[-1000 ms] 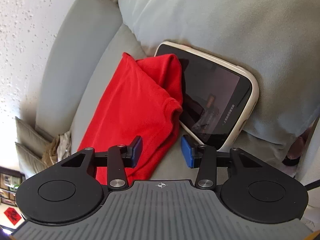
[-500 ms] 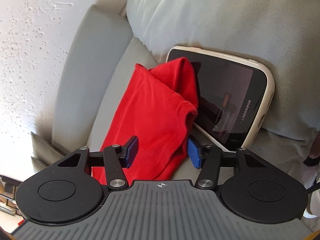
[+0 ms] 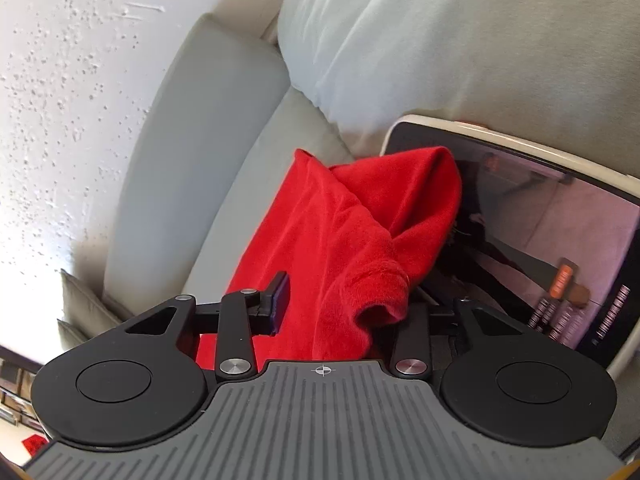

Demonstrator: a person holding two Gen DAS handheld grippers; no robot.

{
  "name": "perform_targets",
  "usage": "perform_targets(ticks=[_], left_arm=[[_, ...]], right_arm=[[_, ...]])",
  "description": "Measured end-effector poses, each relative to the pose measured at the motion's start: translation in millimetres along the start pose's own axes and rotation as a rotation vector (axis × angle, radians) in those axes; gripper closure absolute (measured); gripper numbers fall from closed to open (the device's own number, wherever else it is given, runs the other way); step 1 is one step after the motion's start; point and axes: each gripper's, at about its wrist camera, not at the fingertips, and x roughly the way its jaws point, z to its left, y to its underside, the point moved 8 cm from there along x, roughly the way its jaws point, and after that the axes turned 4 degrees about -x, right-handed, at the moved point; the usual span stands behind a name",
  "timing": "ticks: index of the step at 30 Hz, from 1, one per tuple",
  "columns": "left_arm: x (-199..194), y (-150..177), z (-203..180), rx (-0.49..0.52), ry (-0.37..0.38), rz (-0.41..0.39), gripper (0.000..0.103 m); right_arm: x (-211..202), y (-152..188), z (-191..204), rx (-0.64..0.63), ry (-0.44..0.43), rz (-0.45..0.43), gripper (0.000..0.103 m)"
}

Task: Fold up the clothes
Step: 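Grasp the folded shirt edge beside the phone with the right gripper, then lift the held shirt edge and fold it over the shirt with the right gripper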

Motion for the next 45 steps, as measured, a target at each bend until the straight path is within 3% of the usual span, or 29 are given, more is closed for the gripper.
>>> perform_targets(ticks=[2, 5, 8, 13, 17, 24, 26, 29, 31, 35, 37, 38, 40, 45], left_arm=[[-1.4, -1.6, 4.0, -0.013, 0.002, -0.005, 0.035], [-11.8, -7.4, 19.3, -0.049, 0.007, -0.033, 0.035], [-25.6, -18.4, 42.8, -0.115, 0.001, -0.078, 0.035], [-51.9, -41.2, 88.6, -0.240, -0.007, -0.164, 0.035], [-69.4, -58.1, 126.0, -0.327, -0.026, -0.219, 0.035], [-85.2, -60.0, 188.8, -0.514, -0.071, -0.258, 0.035], [-83.5, -56.4, 200.1, -0.540, -0.080, -0.249, 0.035], [-79.2, -48.8, 211.3, -0.580, -0.078, -0.225, 0.035], [-77.3, -45.0, 212.4, -0.590, -0.061, -0.216, 0.035], [-72.2, -41.7, 210.5, -0.586, -0.050, -0.205, 0.035], [-70.8, -41.6, 209.3, -0.593, -0.044, -0.204, 0.035], [-72.3, -41.6, 208.8, -0.587, -0.047, -0.208, 0.035], [-75.1, -41.7, 207.8, -0.577, -0.052, -0.216, 0.035], [-76.9, -39.2, 208.4, -0.583, -0.076, -0.215, 0.034]], right_arm=[[8.8, -2.2, 3.0, -0.019, 0.010, -0.006, 0.065], [18.2, -5.6, 1.8, -0.021, 0.039, -0.007, 0.090], [16.5, -10.0, 4.6, -0.049, 0.079, 0.017, 0.090], [10.7, -11.5, 67.4, -0.454, 0.249, -0.006, 0.091], [15.0, -1.8, 132.1, -0.738, 0.335, -0.038, 0.091], [22.7, 117.4, 253.2, -1.351, 0.206, -0.102, 0.091], [20.5, 170.3, 265.4, -1.484, 0.135, -0.059, 0.091], [37.6, 234.2, 257.3, -1.617, 0.106, 0.107, 0.091], [48.2, 256.0, 244.7, -1.636, 0.133, 0.193, 0.091], [39.8, 255.7, 242.0, -1.588, 0.133, 0.199, 0.091], [41.1, 249.3, 242.3, -1.550, 0.122, 0.230, 0.079], [39.1, 245.8, 244.0, -1.515, 0.091, 0.251, 0.076], [33.7, 238.2, 248.4, -1.438, 0.021, 0.293, 0.056], [-2.4, 206.7, 230.1, -1.206, -0.126, 0.385, 0.054]])
